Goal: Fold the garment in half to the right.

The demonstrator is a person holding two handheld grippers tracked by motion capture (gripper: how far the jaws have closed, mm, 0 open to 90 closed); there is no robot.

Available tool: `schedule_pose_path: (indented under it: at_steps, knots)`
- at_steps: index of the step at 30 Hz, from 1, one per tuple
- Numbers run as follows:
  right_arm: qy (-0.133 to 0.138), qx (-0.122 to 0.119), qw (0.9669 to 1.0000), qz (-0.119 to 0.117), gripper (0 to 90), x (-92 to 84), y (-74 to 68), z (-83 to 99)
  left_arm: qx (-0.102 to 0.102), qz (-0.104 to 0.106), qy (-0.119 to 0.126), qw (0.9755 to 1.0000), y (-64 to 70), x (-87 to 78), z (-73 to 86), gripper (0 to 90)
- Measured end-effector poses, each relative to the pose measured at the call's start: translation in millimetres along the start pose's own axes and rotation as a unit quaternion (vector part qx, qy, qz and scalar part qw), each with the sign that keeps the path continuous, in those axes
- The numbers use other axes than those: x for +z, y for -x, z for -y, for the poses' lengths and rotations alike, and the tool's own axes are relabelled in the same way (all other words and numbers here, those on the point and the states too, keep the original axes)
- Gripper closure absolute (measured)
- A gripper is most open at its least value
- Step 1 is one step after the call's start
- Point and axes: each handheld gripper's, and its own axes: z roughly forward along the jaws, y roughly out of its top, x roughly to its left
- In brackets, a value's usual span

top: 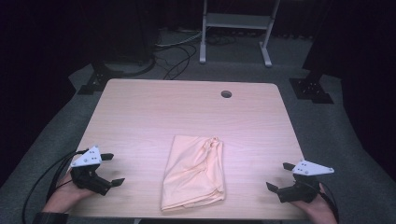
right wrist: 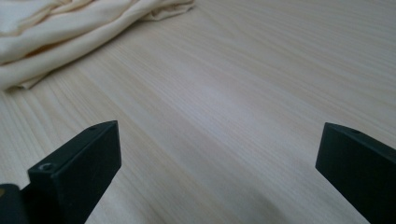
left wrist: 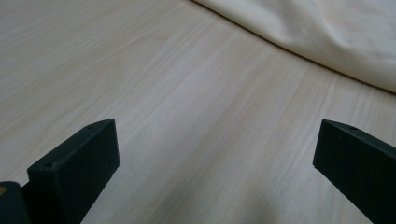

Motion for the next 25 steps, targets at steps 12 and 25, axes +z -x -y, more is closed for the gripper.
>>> schedule_pose_path:
  at_steps: [12,25]
  knots:
    - [-0.052,0.003,0.9986,0.01,0.1,0.3,1.3,11.7,0.002,-0.001,-0.033,0.9995,0.3,5.7,7.8,0.0]
    - [-0.079,0.002,0.9967,0.015,0.1,4.5,1.4,15.9,0.006,0.0,-0.052,0.9986,0.8,9.9,11.2,0.0]
